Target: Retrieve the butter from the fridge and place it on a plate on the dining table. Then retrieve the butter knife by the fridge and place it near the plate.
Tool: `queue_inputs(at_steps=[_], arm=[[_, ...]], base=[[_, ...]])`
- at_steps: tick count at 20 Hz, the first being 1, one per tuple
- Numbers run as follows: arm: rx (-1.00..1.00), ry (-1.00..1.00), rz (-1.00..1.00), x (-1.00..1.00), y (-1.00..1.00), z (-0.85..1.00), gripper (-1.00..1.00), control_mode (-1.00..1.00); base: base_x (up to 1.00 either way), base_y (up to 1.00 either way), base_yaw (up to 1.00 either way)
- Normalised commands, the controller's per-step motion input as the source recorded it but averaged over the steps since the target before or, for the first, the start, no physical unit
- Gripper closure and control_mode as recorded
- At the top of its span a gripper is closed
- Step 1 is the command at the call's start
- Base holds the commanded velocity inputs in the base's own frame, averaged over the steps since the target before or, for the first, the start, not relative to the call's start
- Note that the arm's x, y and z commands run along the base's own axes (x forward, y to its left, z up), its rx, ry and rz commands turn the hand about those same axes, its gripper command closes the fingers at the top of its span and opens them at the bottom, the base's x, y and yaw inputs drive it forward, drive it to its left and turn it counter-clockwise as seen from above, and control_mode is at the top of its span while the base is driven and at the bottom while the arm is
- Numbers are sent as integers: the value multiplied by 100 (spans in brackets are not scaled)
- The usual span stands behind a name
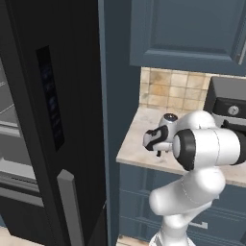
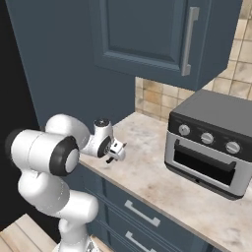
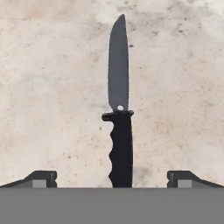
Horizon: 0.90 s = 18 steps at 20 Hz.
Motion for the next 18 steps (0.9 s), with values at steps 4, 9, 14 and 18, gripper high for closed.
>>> queue_inputs(at_steps=[4,9,14,18], arm=[[0,-5,0,14,-6,-37,-100,-100],[0,-7,0,17,-8,-35,-100,-100],[0,-9,0,11,0,-18,-100,-100],[0,-2,0,0,0,-9,100,-100]], base=[[0,0,0],[0,0,0],[0,0,0],[0,0,0]])
